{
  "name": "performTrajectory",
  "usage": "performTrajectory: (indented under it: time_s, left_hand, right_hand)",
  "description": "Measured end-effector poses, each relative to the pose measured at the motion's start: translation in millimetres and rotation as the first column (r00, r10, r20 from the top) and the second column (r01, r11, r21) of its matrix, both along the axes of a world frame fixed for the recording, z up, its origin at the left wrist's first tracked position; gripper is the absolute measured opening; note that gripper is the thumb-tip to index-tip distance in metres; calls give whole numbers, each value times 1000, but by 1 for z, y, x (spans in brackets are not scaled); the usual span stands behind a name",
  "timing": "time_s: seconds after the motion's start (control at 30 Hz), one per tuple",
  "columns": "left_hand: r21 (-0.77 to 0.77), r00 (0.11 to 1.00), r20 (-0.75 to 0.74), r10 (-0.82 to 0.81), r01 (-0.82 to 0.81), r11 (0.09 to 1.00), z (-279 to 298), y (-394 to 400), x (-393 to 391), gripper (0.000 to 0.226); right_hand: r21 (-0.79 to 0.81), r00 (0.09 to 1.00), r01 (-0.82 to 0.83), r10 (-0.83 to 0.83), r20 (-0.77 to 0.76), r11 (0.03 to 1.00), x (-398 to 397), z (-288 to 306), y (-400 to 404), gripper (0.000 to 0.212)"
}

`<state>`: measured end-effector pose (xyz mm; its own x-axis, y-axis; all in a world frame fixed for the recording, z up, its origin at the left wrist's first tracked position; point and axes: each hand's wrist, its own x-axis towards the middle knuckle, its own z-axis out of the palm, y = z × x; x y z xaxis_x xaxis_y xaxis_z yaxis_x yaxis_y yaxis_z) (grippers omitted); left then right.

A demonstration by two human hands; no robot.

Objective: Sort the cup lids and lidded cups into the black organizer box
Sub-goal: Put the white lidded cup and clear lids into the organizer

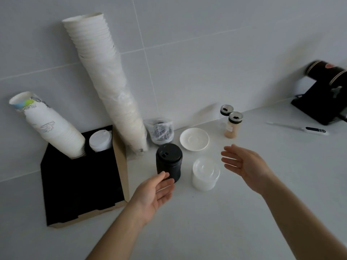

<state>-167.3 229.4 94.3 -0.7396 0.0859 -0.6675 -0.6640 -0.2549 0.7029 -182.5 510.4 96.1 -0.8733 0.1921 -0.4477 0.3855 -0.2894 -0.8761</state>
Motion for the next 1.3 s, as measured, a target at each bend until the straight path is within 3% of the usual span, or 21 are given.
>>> performTrajectory:
  time_s: [0.1, 0.23, 0.43, 0.57, 0.7, 0.77, 1.0, 1.1, 1.2, 1.3]
  left_hand:
    - [-81, 998, 22, -64, 65, 995, -8, 16, -4, 28]
    - [-158, 993, 48, -108, 114, 981, -23, 38, -18, 24]
    - [-276, 968, 56, -245, 251, 928, -60, 72, -39, 17]
    - [-308, 946, 79, -315, 323, 895, -76, 88, -45, 48]
    - [-338, 948, 92, -305, 318, 886, -87, 93, -49, 42]
    - [-344, 946, 105, -308, 325, 881, -89, 93, -49, 43]
    - [-142, 955, 180, -237, 264, 954, -98, 93, -47, 8]
    - [-35, 967, 208, -151, 162, 986, -98, 93, -50, 11]
    - [1, 972, 218, -82, 83, 997, -97, 94, -50, 33]
    - [6, 978, 203, -57, 57, 998, -94, 92, -49, 27]
  right_hand:
    - [122, 999, -41, 36, 39, 992, -7, -23, 7, 24]
    - [247, 984, -167, 146, 104, 954, -17, -50, 8, 37]
    - [203, 966, -237, 209, 150, 950, -33, -79, 8, 45]
    - [180, 957, -265, 237, 166, 947, -38, -95, 5, 45]
    - [134, 952, -276, 251, 177, 952, -39, -106, 4, 26]
    - [129, 946, -286, 258, 195, 950, -39, -110, 4, 27]
    - [104, 919, -343, 311, 242, 933, -43, -110, 6, 20]
    - [80, 919, -330, 301, 253, 941, -46, -110, 3, 24]
    - [59, 919, -324, 299, 255, 944, -47, -109, -1, 27]
    - [38, 933, -293, 277, 231, 955, -42, -108, -3, 29]
